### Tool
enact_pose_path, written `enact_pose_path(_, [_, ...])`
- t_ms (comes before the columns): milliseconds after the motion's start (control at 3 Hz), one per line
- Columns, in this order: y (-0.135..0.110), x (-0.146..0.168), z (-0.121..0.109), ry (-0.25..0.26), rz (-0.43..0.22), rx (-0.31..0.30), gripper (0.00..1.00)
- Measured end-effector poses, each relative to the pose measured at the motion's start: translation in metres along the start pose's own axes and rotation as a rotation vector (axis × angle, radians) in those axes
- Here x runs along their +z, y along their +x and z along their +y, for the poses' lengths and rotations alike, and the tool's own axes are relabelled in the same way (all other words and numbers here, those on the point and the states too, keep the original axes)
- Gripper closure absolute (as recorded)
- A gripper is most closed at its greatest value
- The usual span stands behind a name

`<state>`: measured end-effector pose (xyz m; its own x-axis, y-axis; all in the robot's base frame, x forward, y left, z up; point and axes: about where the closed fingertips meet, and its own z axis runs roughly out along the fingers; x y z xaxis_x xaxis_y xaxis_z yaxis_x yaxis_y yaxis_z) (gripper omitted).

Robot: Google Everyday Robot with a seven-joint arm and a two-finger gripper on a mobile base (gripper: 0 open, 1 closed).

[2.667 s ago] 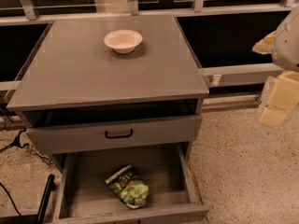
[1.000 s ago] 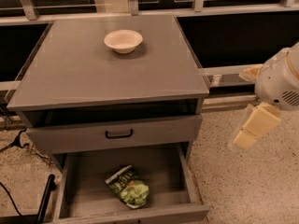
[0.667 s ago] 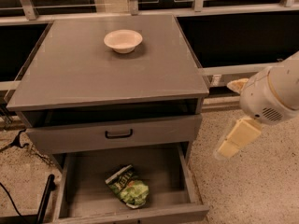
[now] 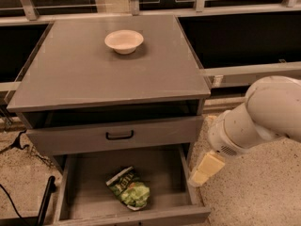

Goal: Pick green jalapeno chip bag from middle drawer and place on counter

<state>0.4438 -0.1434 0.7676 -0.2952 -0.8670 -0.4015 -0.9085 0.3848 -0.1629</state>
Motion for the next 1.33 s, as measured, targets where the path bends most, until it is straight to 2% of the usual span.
enact_pose_path(333, [0.000, 0.002, 0.001, -0.002, -0.003, 0.006, 0.00])
enact_pose_path(667, [-0.001, 0.027, 0.013, -0.019, -0.042, 0.036, 0.00])
enact_pose_path(1000, [-0.010, 0.065, 0.029, -0.046, -0.094, 0.057, 0.00])
enact_pose_path(1333, [-0.024, 0.111, 0.046, -0.074, -0.149, 0.075, 0.12])
